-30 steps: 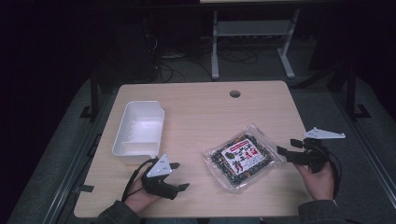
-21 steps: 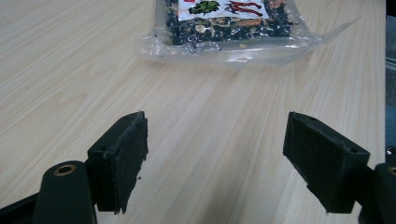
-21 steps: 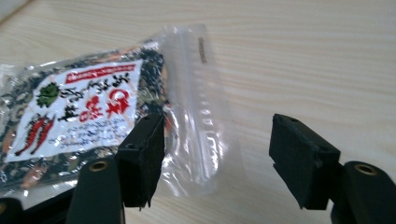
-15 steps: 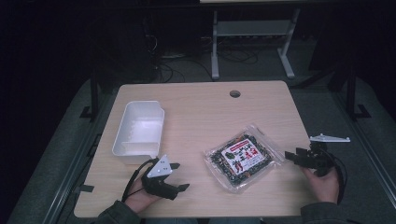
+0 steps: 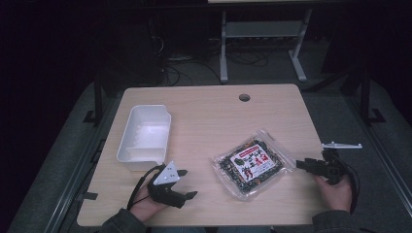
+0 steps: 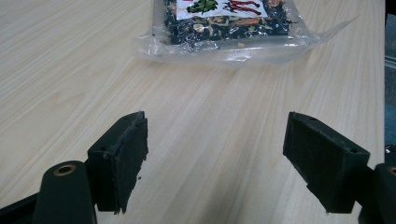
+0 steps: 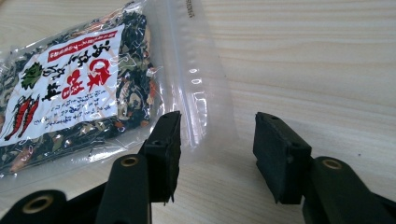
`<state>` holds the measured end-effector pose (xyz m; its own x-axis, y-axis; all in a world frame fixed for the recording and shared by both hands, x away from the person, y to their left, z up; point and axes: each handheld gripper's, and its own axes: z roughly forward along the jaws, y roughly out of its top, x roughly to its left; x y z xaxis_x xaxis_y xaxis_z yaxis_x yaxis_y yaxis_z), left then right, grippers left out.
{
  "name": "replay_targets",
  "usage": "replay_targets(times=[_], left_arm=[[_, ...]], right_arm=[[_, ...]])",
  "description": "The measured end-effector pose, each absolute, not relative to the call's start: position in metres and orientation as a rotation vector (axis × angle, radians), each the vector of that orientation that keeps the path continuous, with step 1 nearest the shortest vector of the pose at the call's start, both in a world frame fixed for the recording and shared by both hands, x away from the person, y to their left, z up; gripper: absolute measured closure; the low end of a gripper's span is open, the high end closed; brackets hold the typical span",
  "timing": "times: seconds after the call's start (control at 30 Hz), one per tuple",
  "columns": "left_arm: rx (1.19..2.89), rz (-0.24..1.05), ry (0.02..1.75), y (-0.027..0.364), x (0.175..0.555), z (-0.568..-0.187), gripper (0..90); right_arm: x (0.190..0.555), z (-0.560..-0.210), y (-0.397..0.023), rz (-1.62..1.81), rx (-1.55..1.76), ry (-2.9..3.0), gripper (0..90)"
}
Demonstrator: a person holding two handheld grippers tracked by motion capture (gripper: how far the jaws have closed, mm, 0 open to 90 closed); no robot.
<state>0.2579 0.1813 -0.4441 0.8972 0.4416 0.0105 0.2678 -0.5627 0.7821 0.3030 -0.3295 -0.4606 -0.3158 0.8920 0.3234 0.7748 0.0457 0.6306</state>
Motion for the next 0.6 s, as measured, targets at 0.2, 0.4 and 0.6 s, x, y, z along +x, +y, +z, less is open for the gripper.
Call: replay_targets(times=[0.2, 0.4, 0.6], left_arm=[[2.198, 0.258, 0.501, 0.1806, 0.2575, -0.4443, 21.4], [2.201, 0.259, 0.499, 0.1802, 0.2574, -0.4444, 21.4], [2.205, 0.259, 0.496, 0.1797, 0.2573, -0.4445, 21.4]], right_arm=[[0.3052, -0.4644, -0.326, 1.141, 1.74, 2.186, 56.5], [0.3075, -0.4684, -0.3238, 1.18, 1.754, 2.2, 62.6], [0.3084, -0.468, -0.3201, 1.19, 1.735, 2.202, 72.0]])
